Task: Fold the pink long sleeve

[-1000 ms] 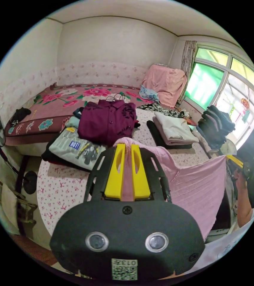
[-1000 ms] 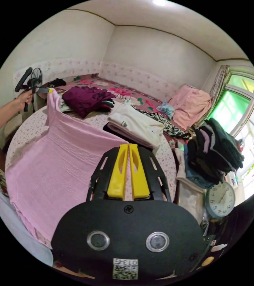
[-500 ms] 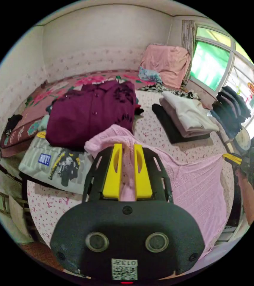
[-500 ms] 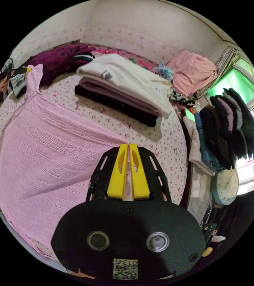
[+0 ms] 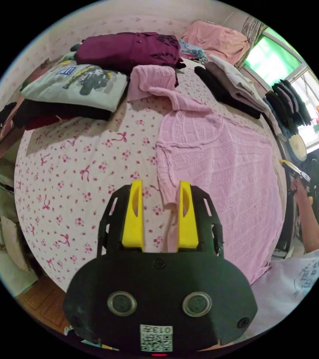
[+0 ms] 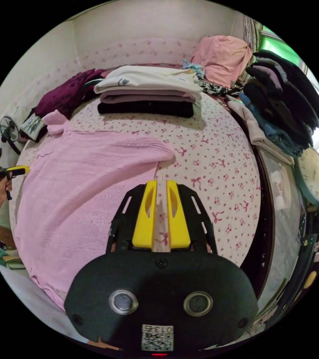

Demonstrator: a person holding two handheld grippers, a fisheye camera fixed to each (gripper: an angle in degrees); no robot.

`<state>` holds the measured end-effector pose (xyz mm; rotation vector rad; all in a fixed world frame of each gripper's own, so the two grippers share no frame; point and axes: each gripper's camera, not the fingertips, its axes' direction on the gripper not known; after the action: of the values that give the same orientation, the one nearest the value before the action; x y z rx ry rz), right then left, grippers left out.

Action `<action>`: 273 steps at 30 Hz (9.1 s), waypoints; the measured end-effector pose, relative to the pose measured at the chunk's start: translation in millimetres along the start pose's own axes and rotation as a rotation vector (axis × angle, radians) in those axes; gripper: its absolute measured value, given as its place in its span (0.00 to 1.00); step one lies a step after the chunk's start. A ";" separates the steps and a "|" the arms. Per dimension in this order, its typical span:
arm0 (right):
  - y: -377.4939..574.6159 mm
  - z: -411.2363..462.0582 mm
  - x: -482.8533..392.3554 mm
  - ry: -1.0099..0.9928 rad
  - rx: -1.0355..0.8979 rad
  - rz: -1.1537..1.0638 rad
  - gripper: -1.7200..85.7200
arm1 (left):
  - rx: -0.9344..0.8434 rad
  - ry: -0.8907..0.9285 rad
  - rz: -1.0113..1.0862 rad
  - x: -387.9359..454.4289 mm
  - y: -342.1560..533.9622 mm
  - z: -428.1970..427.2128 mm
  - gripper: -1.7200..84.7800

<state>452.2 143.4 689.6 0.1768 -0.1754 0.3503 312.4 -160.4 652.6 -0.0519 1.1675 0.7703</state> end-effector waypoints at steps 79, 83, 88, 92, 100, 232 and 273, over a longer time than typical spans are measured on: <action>347.5 -99.9 -53.7 0.005 -0.047 -0.145 0.02 | -0.002 0.176 0.149 91.8 252.9 -16.7 0.03; 337.2 -70.4 -62.7 0.019 -0.175 -0.178 0.02 | -0.171 0.018 0.156 99.1 253.7 11.6 0.02; 335.3 -82.7 -55.3 0.040 -0.151 -0.192 0.02 | -0.094 0.005 0.095 100.1 274.2 -0.7 0.02; 323.9 -98.6 -74.6 -0.001 -0.071 -0.325 0.02 | -0.025 -0.107 0.175 128.4 278.3 -6.2 0.02; 269.9 -65.2 -93.2 -0.015 -0.167 -0.337 0.02 | -0.150 -0.148 0.295 178.7 246.5 42.5 0.02; -200.9 77.6 24.1 -0.073 -0.055 -0.290 0.02 | 0.163 -0.281 0.160 55.6 -189.8 61.6 0.02; -29.7 82.9 -76.0 -0.022 -0.038 -0.330 0.02 | 0.093 -0.354 0.140 40.1 -96.2 55.4 0.04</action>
<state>380.8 74.6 750.6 0.1684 -0.1710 0.0169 418.6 -188.4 609.2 0.2379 0.8741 0.8096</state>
